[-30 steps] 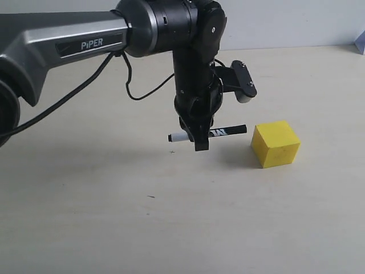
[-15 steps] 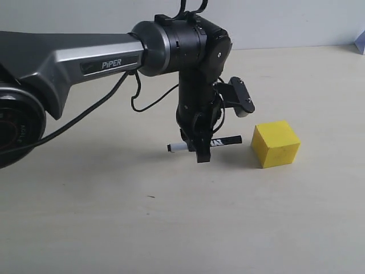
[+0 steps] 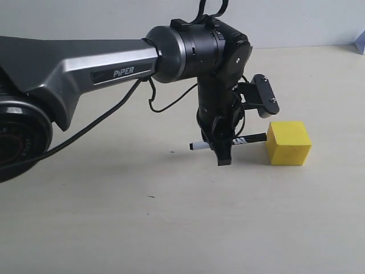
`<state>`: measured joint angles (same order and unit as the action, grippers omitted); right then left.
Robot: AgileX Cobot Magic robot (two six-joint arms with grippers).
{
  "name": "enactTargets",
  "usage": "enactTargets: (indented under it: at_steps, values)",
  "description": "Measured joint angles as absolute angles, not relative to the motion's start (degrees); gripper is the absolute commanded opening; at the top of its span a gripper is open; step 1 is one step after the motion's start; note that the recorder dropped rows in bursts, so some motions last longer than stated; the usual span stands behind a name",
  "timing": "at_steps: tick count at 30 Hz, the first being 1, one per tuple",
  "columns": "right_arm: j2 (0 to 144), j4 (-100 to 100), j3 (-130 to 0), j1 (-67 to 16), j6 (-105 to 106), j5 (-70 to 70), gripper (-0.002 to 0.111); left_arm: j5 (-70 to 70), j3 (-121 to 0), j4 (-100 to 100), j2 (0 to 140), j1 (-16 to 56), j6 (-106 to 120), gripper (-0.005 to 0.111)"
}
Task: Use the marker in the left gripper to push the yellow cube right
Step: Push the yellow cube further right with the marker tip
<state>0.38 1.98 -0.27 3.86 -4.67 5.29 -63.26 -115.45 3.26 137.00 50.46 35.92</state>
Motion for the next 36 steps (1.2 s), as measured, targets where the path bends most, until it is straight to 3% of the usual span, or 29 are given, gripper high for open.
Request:
enactTargets:
  at_steps: [23, 36]
  values:
    - [0.4, 2.0, -0.3, 3.9, -4.7, 5.3, 0.000, -67.4, -116.3, 7.5, 137.3, 49.3, 34.5, 0.000]
    - [0.4, 2.0, -0.3, 3.9, -4.7, 5.3, 0.000, -61.6, -122.2, 7.1, 139.8, 54.0, 37.2, 0.000]
